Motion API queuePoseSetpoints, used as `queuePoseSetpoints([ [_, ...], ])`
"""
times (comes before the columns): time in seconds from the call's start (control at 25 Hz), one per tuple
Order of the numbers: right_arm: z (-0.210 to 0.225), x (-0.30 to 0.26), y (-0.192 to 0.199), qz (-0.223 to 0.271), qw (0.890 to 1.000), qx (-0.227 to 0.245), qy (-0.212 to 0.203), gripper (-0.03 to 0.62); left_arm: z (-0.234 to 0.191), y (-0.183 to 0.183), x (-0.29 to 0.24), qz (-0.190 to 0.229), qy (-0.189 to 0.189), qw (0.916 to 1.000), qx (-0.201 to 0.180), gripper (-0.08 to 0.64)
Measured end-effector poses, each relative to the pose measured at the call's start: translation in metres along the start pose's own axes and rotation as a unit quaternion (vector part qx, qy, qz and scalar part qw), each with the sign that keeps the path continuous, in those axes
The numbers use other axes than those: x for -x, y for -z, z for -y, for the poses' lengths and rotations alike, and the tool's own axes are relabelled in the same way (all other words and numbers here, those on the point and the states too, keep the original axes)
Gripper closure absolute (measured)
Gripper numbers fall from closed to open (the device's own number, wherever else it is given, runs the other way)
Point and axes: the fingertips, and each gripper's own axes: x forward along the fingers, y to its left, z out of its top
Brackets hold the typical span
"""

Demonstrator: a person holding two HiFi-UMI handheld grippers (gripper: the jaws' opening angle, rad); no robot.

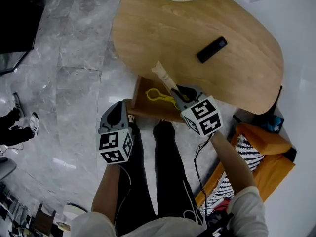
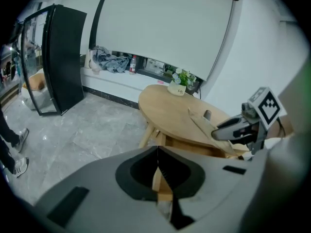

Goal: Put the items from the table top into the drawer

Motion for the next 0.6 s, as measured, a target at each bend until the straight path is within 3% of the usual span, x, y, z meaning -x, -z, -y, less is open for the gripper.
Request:
queuePoseSetpoints([
  [0.28,-0.024,0.003,0.037,-0.037,0.995,0.072,-0.060,0.539,0.006,0.006,0.002,-0.005,0.004,1.0000,-0.005,0.552],
  [0.32,-0.025,0.002,0.044,-0.047,0.993,0.085,-0.064,0.517,0.007,0.006,0.001,-0.005,0.004,1.0000,-0.005,0.552],
  [0.36,-0.023,0.001,0.050,-0.055,0.992,0.093,-0.064,0.450,0.007,0.006,0.000,-0.005,0.004,1.0000,-0.006,0.552],
  [0.4,-0.021,0.000,0.055,-0.061,0.992,0.092,-0.061,0.398,0.008,0.007,0.000,-0.005,0.004,1.0000,-0.007,0.552],
  [0.6,-0.010,0.000,0.063,-0.056,0.996,0.051,-0.039,0.405,0.009,0.007,-0.003,-0.007,0.004,0.9999,-0.009,0.552],
])
